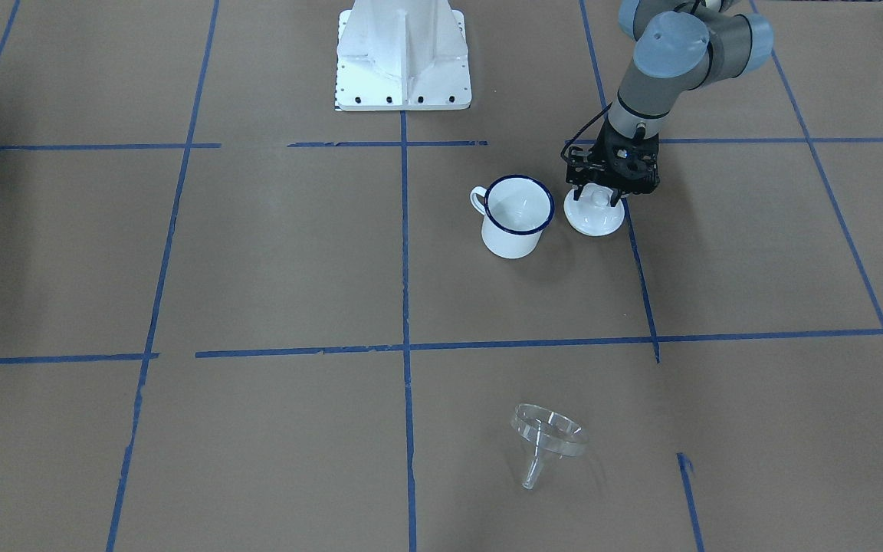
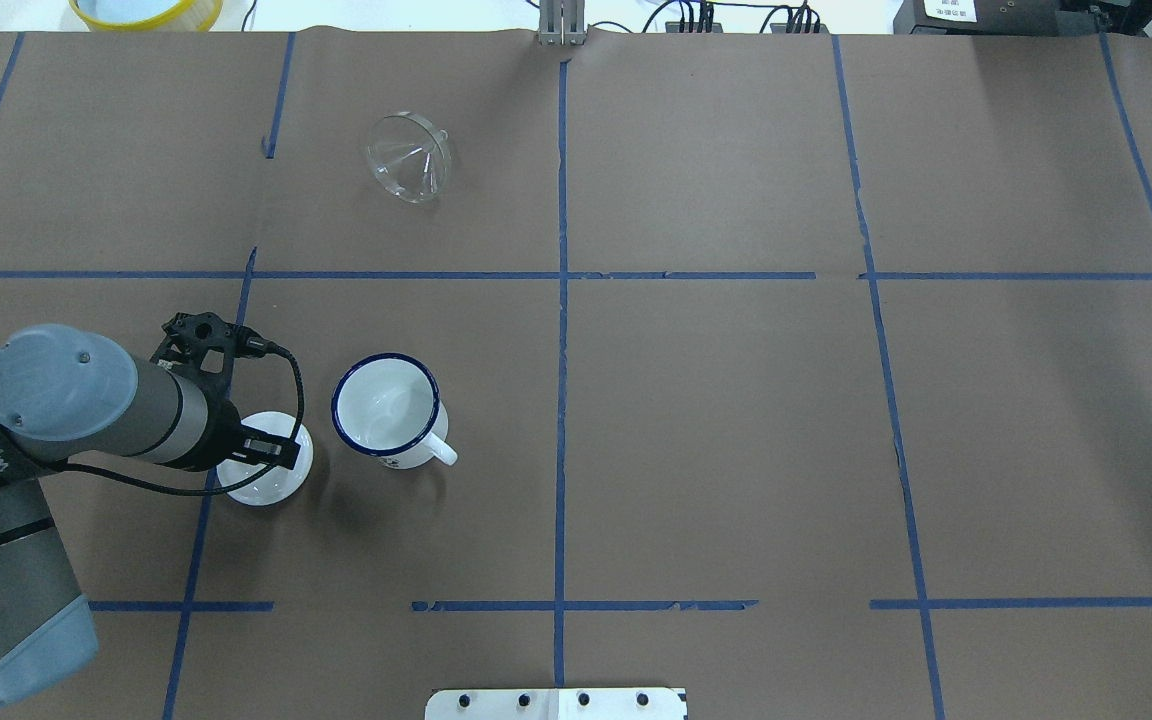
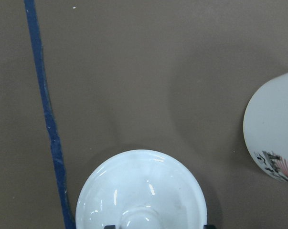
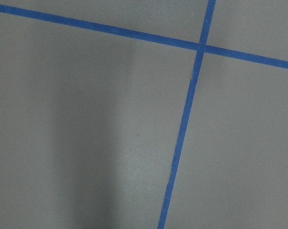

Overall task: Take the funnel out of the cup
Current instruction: 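Lower the left gripper onto the white lid and grasp its knob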

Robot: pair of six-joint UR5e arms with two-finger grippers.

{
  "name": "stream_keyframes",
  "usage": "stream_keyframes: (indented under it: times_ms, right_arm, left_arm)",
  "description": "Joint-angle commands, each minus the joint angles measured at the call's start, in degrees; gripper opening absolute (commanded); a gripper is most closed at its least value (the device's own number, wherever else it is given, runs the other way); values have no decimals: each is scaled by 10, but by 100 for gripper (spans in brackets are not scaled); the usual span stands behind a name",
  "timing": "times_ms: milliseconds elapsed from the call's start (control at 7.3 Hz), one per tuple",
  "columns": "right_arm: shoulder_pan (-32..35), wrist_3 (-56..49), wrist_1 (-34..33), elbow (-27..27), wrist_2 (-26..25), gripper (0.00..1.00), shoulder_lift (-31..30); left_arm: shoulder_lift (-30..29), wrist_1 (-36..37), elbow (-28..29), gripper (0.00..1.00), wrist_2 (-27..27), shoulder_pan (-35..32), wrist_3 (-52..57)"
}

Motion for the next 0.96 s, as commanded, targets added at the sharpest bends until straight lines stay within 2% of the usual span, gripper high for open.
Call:
stream_keyframes:
  times_ms: [0,137,274,411,548,822]
  right_arm:
    - [0,0,-1,0,0,100,0]
    - [0,0,0,0,0,100,0]
    - [0,0,0,0,0,100,0]
    - [0,0,0,-1,0,100,0]
    - [0,0,0,0,0,100,0]
    - [0,0,0,0,0,100,0]
  left_arm:
    - [5,0,-5,65,0,-3,1]
    - [4,0,-6,55,0,-3,0]
    - [3,0,-7,23,0,-3,0]
    - [3,0,-7,0,1,-4,-2]
    - [2,0,-9,0,1,-5,-3]
    - [6,23,-47,0,-1,-27,1]
